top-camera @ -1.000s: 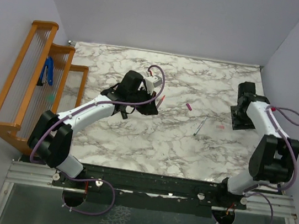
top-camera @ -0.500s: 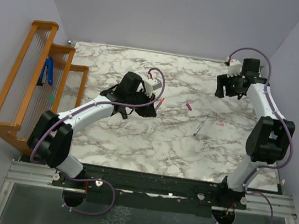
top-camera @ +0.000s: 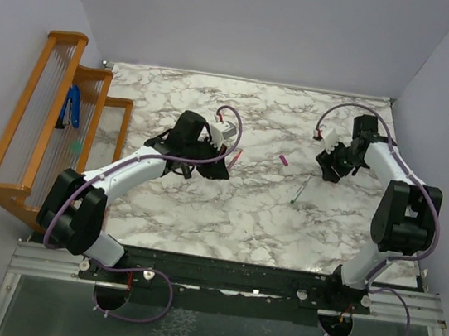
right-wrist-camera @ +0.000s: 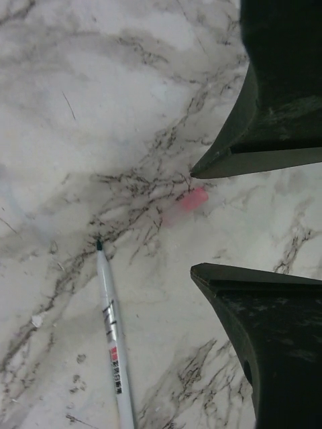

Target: Insert the pens into the pen caps

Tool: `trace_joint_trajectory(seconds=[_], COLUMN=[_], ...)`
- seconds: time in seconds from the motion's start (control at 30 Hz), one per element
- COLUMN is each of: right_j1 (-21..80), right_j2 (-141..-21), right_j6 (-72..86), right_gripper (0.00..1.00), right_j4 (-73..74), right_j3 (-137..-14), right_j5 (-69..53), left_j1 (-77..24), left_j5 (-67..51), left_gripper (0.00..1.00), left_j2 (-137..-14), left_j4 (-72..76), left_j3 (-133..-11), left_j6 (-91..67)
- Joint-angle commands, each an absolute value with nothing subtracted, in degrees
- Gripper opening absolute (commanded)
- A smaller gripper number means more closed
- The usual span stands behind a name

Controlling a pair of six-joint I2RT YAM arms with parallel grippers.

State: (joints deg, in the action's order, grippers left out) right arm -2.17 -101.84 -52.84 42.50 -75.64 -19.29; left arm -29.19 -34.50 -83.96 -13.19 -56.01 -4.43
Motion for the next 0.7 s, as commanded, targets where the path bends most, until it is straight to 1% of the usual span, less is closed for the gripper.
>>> trace_joint_trajectory(seconds=[0.0, 0.23, 0.37, 0.5, 0.67], right_j1=[-1.67, -1.51, -1.51, -1.57, -1.66], right_j2=[-97.79, -99.95, -101.52, -103.31, -102.8], right_j6=[-56.91, -57.05, -57.38, -57.52, -57.27], right_gripper=[0.58, 0.55, 0.53, 0.52, 0.52], right_j4=[36.5, 35.14, 31.72, 32.86, 31.5], right_j3=[-68.55, -66.52, -66.09, -67.2, -65.14], right_j5=[-20.9, -21.51, -17.87, -16.62, -15.39], left_j1=[-28.31, -28.21, -28.02, -27.87, -27.69], left_j5=[-37.03, -37.4, -37.22, -37.26, -37.23], left_gripper=[0.0, 0.0, 0.0, 0.0, 0.0], left_j2=[-82.53, -82.62, -82.62, -82.88, -83.01], left_j4=[-11.88, -11.55, -11.49, -11.51, -11.42], left_j3=[-55.47, -55.11, -54.93, -54.93, -54.76], left_j6=[-3.67, -3.9, -3.87, -3.79, -3.78])
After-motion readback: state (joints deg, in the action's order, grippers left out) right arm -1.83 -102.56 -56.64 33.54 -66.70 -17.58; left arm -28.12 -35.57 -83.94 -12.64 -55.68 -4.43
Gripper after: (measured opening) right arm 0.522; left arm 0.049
